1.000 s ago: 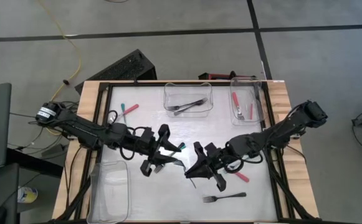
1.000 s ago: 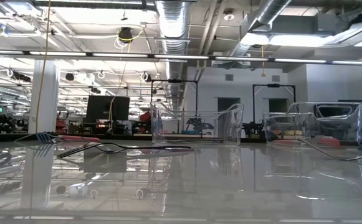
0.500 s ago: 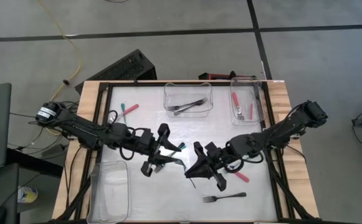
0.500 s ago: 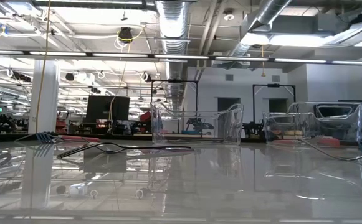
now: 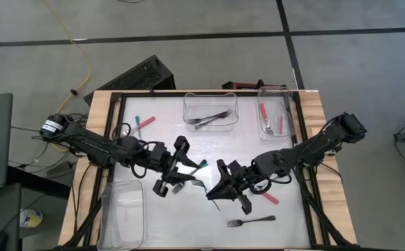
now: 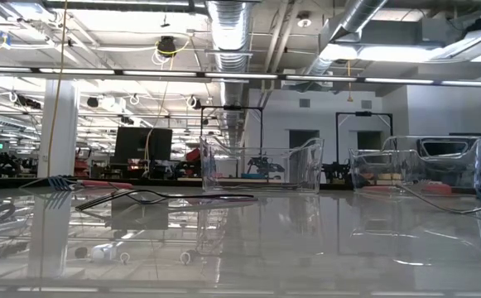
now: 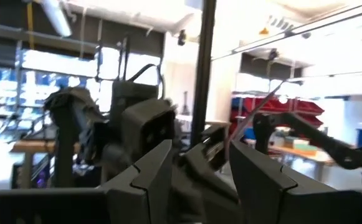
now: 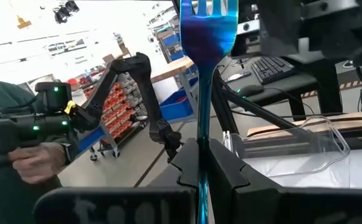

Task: Sort silverware by color (type)
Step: Put the bottom left blue fork into the bottom left transparent bin

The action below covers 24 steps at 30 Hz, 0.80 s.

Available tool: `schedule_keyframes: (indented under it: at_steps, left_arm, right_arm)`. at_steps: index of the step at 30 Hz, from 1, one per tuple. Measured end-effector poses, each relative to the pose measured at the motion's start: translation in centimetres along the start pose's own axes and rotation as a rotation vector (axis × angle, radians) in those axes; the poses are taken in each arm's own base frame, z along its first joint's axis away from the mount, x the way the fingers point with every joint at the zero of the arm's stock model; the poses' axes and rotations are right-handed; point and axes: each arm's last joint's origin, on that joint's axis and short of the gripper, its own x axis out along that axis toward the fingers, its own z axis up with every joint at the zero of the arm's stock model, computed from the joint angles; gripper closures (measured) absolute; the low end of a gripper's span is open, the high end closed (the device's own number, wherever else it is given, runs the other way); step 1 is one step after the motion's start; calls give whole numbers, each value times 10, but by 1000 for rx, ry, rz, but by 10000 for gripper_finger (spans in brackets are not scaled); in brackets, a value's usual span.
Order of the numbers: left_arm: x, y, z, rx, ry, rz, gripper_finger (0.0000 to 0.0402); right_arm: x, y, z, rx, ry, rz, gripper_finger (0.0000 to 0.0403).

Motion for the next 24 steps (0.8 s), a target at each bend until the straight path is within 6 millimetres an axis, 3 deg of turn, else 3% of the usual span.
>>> schedule_keyframes:
  at_steps: [20,24]
  left_arm:
    - [0,-2,2,106,-21,-38,258]
    - [0,-2,2,104,-18,-48,275]
  right_arm:
    - [5,-26,-1,144,6,-64,369]
    - [5,-26,-1,149,6,-56,369]
